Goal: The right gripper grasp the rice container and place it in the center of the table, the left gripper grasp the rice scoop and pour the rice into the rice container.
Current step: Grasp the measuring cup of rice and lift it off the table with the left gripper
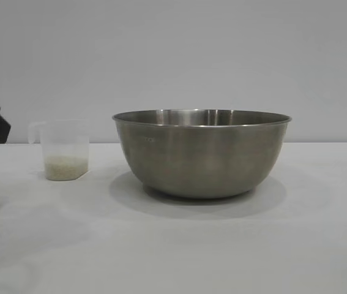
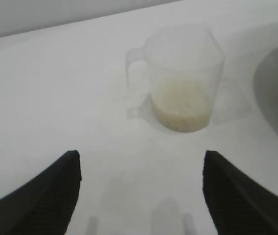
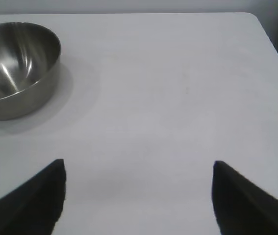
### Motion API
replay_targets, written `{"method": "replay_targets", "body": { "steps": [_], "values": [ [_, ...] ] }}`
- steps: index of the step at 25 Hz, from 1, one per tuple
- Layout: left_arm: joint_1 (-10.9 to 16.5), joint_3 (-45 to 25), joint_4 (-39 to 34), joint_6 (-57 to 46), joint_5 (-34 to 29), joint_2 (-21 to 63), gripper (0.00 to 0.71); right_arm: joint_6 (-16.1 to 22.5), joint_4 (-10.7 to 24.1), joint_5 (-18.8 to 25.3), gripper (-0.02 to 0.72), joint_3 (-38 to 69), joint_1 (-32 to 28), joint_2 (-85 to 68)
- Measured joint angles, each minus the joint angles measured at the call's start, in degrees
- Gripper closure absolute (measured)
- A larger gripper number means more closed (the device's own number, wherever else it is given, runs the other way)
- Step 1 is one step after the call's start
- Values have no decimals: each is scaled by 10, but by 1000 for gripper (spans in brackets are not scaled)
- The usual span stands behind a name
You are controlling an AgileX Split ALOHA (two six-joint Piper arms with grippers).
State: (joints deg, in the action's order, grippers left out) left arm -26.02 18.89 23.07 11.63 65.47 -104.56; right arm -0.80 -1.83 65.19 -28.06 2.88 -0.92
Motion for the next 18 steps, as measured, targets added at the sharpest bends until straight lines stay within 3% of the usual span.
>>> {"method": "replay_targets", "body": {
  "steps": [11, 18],
  "values": [
    [58, 46, -56, 1, 0, -57, 165, 0, 0, 0, 179, 0, 0, 0],
    [62, 75, -63, -2, 1, -81, 165, 0, 0, 0, 179, 0, 0, 0]
  ]
}}
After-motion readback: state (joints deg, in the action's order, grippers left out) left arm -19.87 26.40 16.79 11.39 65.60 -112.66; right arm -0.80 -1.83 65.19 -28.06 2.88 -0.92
